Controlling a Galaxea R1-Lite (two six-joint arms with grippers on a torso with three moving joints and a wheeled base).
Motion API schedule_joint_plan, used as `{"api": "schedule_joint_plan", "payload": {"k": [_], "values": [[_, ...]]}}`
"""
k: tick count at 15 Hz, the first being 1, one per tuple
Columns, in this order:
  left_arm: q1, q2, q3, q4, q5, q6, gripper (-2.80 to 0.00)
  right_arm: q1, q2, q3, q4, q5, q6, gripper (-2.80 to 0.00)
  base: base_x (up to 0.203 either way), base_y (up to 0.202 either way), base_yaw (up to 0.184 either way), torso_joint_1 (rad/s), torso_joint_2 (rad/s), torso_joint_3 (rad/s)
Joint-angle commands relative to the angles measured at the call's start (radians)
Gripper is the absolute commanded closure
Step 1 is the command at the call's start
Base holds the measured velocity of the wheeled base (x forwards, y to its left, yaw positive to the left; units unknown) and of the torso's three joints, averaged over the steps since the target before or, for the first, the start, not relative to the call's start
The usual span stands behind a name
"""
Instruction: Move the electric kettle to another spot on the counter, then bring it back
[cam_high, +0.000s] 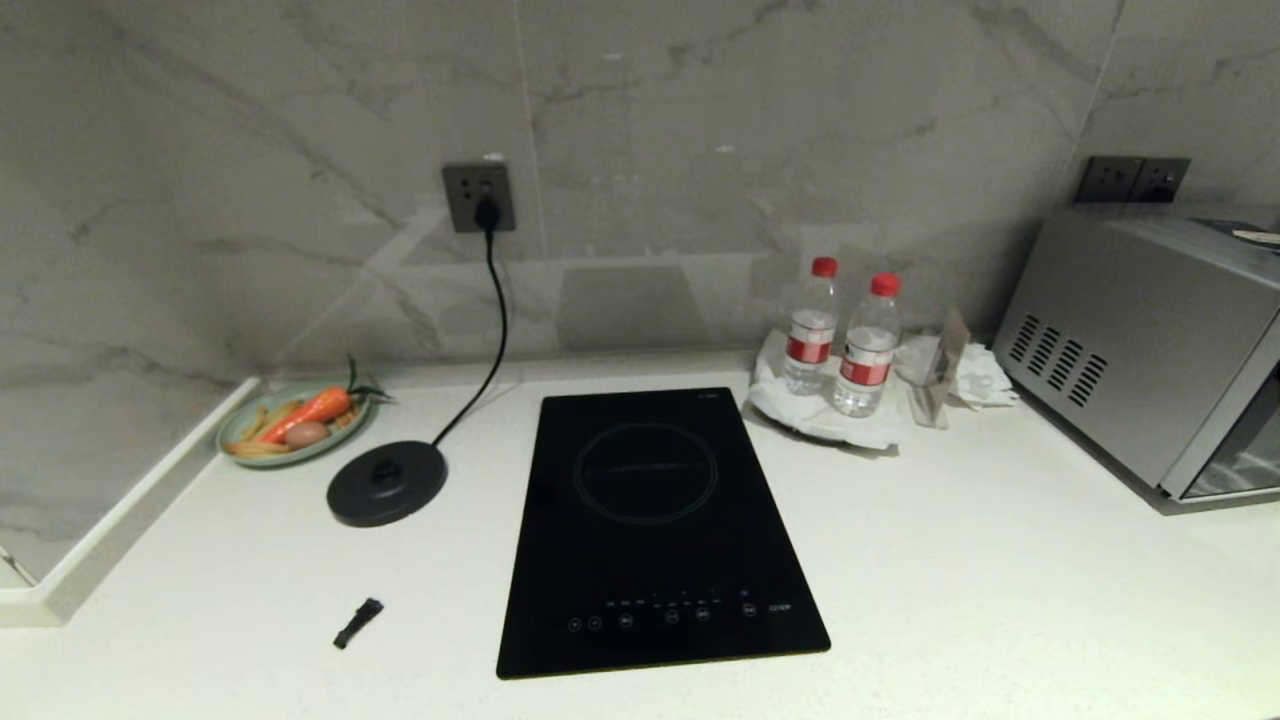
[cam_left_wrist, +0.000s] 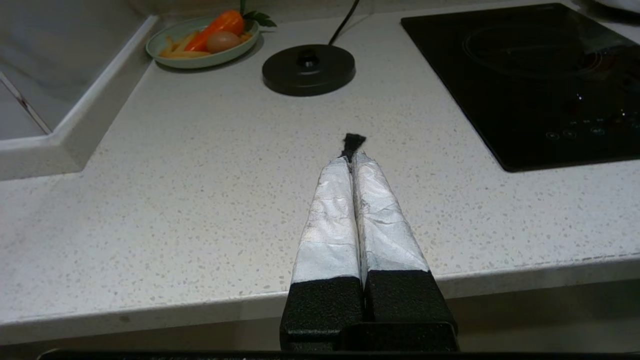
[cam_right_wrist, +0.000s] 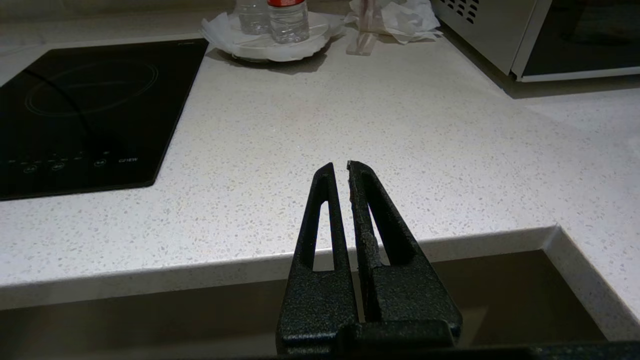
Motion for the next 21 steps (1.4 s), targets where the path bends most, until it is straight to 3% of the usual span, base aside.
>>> {"api": "schedule_joint_plan", "payload": {"k": [1, 7, 21], "values": [[0.000, 0.002, 0.000, 0.002, 0.000, 0.001, 0.00, 0.000, 0.001, 0.000, 0.000, 0.000, 0.000, 0.00, 0.000, 0.000, 0.000, -0.124, 0.34, 0.222], [0.000, 0.002, 0.000, 0.000, 0.001, 0.001, 0.00, 0.000, 0.000, 0.000, 0.000, 0.000, 0.000, 0.00, 0.000, 0.000, 0.000, -0.135, 0.39, 0.251], [0.000, 0.002, 0.000, -0.001, 0.004, -0.001, 0.00, 0.000, 0.000, 0.000, 0.000, 0.000, -0.002, 0.00, 0.000, 0.000, 0.000, -0.126, 0.51, 0.383]]}}
